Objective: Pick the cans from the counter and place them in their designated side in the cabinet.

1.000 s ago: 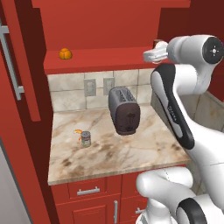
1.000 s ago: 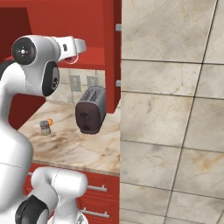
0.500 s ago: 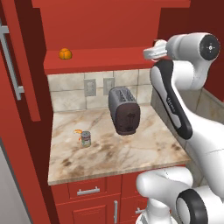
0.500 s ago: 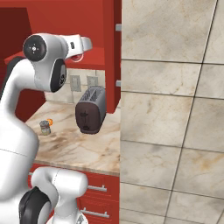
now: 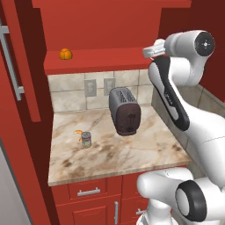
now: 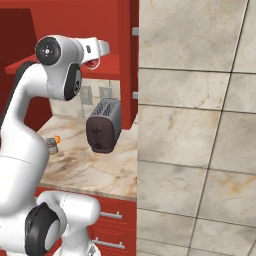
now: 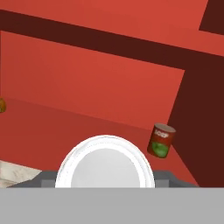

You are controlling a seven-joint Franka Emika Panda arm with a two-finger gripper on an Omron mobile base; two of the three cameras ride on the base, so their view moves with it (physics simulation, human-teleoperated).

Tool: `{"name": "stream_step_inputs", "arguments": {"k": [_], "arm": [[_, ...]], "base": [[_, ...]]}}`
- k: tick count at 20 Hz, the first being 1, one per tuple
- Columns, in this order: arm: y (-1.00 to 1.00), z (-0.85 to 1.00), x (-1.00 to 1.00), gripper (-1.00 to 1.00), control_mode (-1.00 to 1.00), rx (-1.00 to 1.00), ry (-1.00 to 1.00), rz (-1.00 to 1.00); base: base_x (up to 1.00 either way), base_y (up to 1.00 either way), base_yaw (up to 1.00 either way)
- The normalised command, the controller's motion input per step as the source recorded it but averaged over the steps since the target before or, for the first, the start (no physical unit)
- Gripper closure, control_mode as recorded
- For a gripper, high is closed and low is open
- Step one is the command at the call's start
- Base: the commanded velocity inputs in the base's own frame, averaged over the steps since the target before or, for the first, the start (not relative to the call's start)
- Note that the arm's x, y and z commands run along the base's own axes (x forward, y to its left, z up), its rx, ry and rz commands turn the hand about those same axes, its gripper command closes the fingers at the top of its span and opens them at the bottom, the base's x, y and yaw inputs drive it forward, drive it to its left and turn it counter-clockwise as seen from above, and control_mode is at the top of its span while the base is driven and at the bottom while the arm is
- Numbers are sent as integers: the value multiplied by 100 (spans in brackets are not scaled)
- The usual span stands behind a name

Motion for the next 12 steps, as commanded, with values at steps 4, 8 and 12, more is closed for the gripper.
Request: {"name": "stream_step_inputs", "arguments": {"k": [4, 8, 12], "arm": [[-10, 0, 21, 100, -100, -2, 2, -1], [-10, 0, 24, 100, -100, -1, 2, -1], [-7, 0, 27, 100, -100, -1, 2, 0]], "base": [[0, 0, 0], [0, 0, 0], [0, 0, 0]]}}
